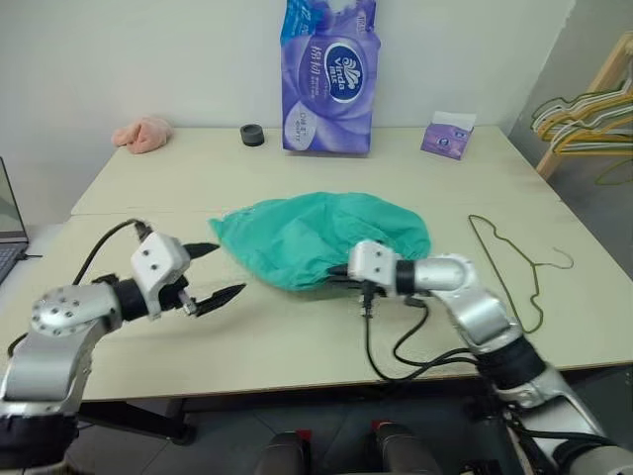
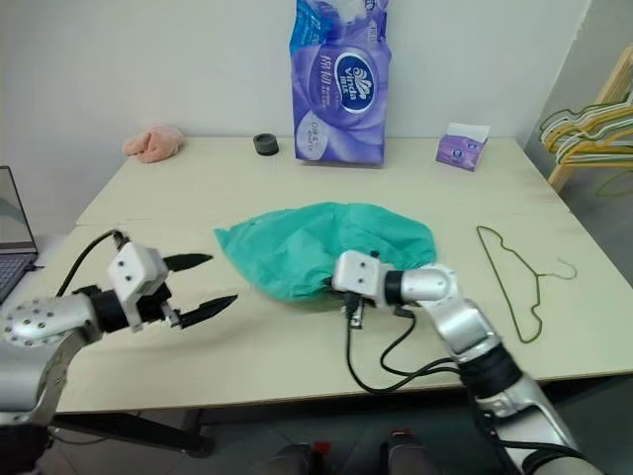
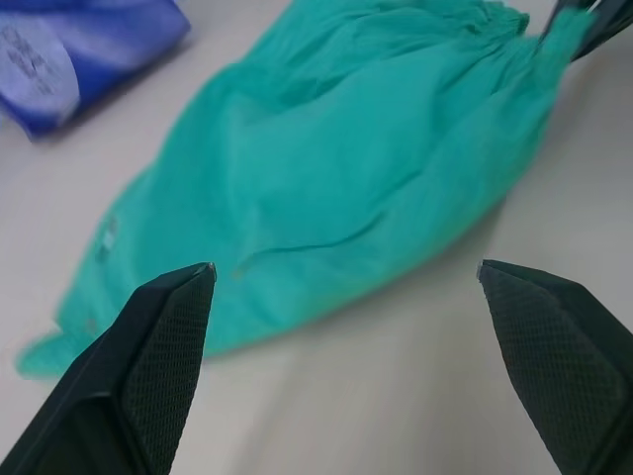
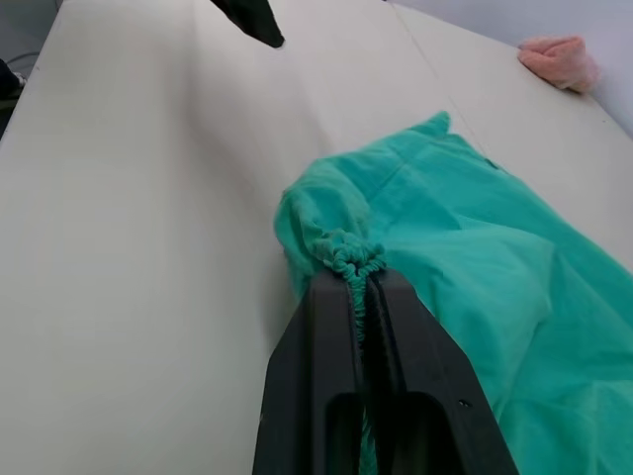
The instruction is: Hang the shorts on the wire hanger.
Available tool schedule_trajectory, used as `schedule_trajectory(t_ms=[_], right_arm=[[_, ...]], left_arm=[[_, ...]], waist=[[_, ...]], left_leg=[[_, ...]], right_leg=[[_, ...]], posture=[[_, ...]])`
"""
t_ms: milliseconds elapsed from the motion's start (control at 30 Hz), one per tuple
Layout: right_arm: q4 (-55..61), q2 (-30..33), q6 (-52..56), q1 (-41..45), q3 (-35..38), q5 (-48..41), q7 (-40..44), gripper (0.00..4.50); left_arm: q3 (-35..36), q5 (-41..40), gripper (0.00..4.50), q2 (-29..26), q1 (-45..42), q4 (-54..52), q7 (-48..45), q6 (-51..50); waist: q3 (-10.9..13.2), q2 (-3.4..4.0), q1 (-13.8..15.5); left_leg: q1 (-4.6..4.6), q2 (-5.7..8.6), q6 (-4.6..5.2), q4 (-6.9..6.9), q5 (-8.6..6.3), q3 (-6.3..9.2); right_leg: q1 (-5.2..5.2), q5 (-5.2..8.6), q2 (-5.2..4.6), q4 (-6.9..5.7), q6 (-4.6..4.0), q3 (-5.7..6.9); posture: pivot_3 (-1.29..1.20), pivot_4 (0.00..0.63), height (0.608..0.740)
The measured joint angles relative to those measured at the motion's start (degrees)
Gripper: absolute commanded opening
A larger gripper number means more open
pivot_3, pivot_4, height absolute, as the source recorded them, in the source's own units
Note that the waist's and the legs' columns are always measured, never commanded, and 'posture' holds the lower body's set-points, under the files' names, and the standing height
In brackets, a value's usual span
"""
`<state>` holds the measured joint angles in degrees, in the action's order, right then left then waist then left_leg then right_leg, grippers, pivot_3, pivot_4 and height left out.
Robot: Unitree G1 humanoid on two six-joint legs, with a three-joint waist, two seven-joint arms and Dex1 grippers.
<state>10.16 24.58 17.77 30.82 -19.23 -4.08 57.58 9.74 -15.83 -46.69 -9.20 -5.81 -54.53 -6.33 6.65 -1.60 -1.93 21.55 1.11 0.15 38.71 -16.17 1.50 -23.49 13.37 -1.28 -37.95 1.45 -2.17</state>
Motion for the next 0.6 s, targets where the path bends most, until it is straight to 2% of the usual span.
schedule_trajectory(t_ms=[133,400,600], right_arm=[[5.4,1.3,6.3,-0.2,0.5,-4.0,0.4,0.04],[9.3,2.3,14.3,1.2,5.5,-10.2,-0.9,0.04],[12.5,5.2,19.5,1.9,9.7,-15.8,-1.2,0.04]], left_arm=[[-5.7,3.7,4.5,1.5,-2.4,3.4,-1.3,5.5],[-9.7,5.5,4.5,0.5,-2.3,5.9,-6.5,8.8],[-11.7,11.2,4.5,-0.2,-3.5,13.7,-6.2,16.0]], waist=[[0.0,0.02,-1.0],[0.0,0.06,-2.3],[0.1,0.14,-2.8]], left_leg=[[0.05,-0.09,0.0,0.0,0.0,-0.02],[0.21,-0.13,0.01,0.0,0.0,0.01],[0.24,-0.14,0.01,0.0,-0.01,0.03]], right_leg=[[-0.04,0.02,0.03,0.0,-0.02,-0.02],[-0.18,0.03,0.04,0.01,-0.03,0.02],[-0.19,0.03,0.03,0.05,-0.02,0.02]], posture=[[-0.12,0.085,0.74],[-0.15,0.092,0.74],[-0.17,0.098,0.74]])
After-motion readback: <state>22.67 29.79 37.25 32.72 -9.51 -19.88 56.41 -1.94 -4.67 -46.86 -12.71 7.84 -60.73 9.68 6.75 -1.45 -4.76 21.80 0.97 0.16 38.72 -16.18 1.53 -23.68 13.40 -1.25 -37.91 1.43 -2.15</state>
